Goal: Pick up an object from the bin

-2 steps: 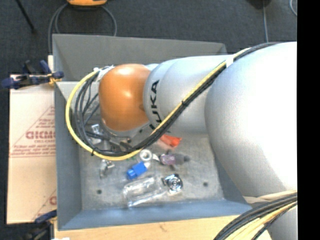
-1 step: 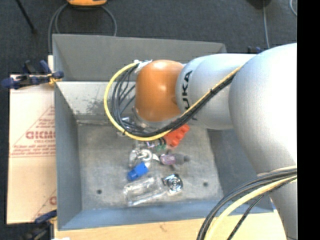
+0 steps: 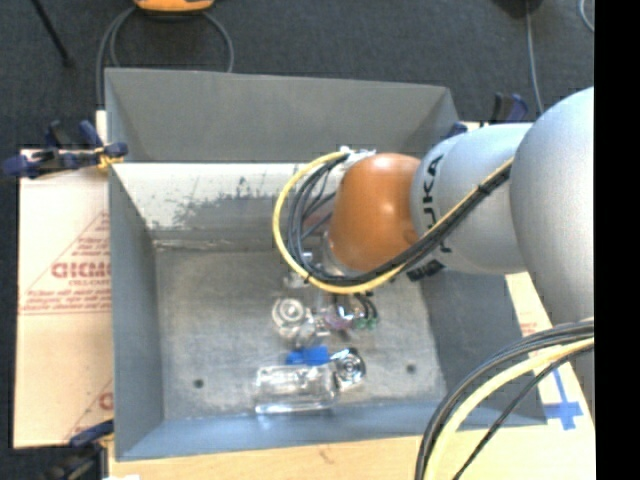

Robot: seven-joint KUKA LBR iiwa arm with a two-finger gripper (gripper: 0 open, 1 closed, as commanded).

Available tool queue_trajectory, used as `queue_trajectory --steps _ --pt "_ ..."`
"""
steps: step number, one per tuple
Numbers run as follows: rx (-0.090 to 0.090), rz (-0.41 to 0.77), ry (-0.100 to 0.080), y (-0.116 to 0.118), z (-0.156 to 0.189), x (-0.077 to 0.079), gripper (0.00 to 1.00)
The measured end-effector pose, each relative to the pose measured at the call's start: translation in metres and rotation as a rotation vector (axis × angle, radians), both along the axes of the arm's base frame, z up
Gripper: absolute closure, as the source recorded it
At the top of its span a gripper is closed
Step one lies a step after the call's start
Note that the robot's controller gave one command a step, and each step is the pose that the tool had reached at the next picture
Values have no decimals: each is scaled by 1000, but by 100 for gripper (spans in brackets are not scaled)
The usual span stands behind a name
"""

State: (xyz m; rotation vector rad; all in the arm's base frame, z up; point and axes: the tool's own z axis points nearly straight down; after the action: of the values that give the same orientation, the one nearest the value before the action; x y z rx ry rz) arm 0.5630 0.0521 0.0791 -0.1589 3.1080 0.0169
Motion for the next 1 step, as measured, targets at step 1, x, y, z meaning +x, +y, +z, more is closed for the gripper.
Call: queue_trajectory --steps 1 --pt "-4 4 15 0 1 -2 100"
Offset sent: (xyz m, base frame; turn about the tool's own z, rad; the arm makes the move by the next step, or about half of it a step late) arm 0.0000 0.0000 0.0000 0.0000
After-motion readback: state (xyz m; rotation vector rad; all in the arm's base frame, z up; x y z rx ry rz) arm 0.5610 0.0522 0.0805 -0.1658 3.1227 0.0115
